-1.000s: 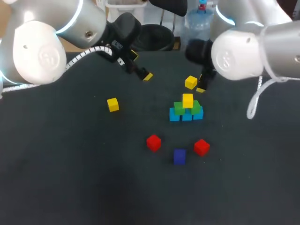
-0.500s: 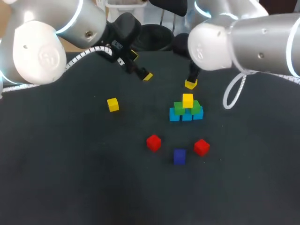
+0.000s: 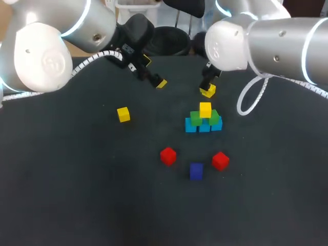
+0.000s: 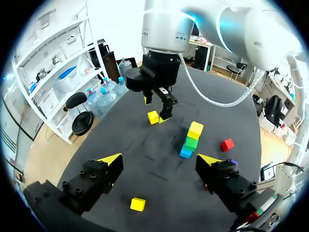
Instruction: Place the blue cubes, place green cubes on the blue cubes, place the yellow cubes on the green cubes, then place the red cubes on the yellow cubes, and place purple cube on the red cubes.
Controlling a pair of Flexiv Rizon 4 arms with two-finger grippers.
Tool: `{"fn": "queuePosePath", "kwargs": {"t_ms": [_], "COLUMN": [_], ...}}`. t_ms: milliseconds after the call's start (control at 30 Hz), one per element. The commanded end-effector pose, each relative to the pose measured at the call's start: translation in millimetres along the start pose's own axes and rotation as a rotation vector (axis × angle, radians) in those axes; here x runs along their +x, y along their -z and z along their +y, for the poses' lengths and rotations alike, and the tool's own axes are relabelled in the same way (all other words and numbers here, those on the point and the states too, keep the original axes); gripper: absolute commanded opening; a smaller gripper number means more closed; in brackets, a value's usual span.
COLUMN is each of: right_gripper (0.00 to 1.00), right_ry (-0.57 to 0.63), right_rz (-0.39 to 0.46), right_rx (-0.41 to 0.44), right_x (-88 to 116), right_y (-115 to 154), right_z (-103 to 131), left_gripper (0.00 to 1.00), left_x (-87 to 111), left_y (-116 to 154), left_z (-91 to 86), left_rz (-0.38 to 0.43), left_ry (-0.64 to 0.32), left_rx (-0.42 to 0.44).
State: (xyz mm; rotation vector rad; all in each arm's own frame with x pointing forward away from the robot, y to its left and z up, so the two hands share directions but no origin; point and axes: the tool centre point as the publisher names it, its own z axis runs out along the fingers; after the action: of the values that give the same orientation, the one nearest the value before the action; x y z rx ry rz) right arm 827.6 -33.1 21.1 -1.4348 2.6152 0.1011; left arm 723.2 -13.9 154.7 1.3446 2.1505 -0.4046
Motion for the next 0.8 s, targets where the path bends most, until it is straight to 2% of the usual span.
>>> {"fn": "queuePosePath", "kwargs": {"t_ms": [33,400,433,467,500,533,633,700,800], "right_gripper": [1.0,0.99,0.95,0.81,0.75,0.47,0.31,0.24,0.05], "right_ry": [-0.008,-0.03,-0.03,-0.032,-0.032,-0.032,-0.029,-0.027,-0.028], "right_rz": [0.002,0.001,0.001,0.002,0.003,0.004,0.01,0.022,0.029], "right_rx": [-0.003,-0.03,-0.03,-0.032,-0.033,-0.038,-0.046,-0.055,-0.065], "right_x": [0,-5,-5,-5,-5,-5,-4,-1,3], "right_y": [-5,-20,-21,-21,-21,-21,-21,-24,-28], "right_z": [-5,-11,-11,-11,-11,-11,-8,-6,-4], "left_gripper": [1.0,1.0,1.0,1.0,1.0,1.0,1.0,1.0,1.0], "left_x": [-1.7,-1.7,-1.7,-1.7,-1.7,-1.7,-1.7,-1.7,-1.7], "left_y": [-1,-1,-1,-1,-1,-1,-1,-1,-1], "left_z": [0.2,0.2,0.2,0.2,0.2,0.2,0.2,0.2,0.2], "left_rz": [0.006,0.006,0.006,0.006,0.006,0.006,0.006,0.006,0.006], "left_ry": [0.002,0.002,0.002,0.002,0.002,0.002,0.002,0.002,0.002], "left_rx": [-0.002,-0.002,-0.002,-0.002,-0.002,-0.002,-0.002,-0.002,-0.002]}}
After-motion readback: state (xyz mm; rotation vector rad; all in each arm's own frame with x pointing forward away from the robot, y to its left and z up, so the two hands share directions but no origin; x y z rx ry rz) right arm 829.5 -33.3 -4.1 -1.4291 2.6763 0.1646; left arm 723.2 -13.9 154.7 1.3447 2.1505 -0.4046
